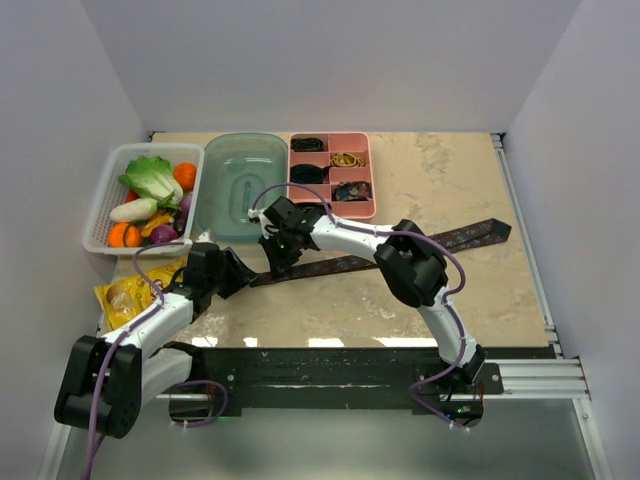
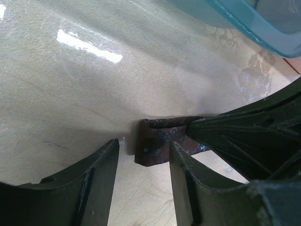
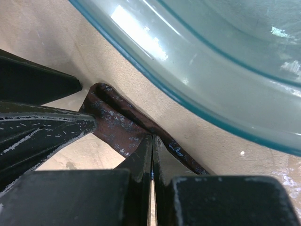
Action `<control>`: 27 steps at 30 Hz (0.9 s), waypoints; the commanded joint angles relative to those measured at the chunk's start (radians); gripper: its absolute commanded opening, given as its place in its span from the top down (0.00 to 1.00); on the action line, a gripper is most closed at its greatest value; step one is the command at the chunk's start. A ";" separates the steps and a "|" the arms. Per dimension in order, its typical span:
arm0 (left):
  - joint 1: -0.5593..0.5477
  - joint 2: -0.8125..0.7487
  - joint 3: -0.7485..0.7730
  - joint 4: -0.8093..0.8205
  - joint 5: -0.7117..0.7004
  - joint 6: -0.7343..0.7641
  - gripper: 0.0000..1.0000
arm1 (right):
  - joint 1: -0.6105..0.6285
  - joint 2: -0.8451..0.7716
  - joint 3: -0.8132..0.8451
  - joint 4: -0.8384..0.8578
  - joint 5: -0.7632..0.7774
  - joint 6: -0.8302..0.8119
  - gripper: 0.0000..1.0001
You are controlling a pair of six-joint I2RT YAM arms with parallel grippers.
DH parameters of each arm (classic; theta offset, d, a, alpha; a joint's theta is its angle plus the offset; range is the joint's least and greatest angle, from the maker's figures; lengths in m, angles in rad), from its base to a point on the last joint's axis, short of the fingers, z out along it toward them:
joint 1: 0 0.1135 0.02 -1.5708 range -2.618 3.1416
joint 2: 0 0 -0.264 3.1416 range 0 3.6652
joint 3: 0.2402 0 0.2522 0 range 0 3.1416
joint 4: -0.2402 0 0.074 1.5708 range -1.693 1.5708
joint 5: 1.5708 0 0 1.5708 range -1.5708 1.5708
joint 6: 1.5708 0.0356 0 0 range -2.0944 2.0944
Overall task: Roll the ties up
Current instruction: Roll the tie at the center of the board.
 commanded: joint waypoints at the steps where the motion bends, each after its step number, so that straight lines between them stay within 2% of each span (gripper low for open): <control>1: 0.016 0.007 0.027 0.025 0.004 0.035 0.50 | 0.007 0.021 -0.037 -0.018 0.063 -0.021 1.00; 8: 0.029 0.015 -0.021 0.124 0.048 0.021 0.59 | 0.007 0.009 -0.046 -0.010 0.049 -0.021 1.00; 14: 0.039 0.044 -0.053 0.235 0.117 0.014 0.60 | 0.007 0.003 -0.042 -0.006 0.029 -0.018 1.00; 22: 0.040 0.064 -0.041 0.203 0.100 0.034 0.61 | 0.007 0.007 -0.034 -0.007 0.021 -0.013 1.00; 25: 0.040 0.075 -0.044 0.207 0.100 0.032 0.66 | 0.008 0.011 -0.033 -0.009 0.020 -0.012 1.00; 27: 0.040 0.073 -0.050 0.214 0.094 0.034 0.73 | 0.007 0.009 -0.031 -0.009 0.018 -0.012 1.00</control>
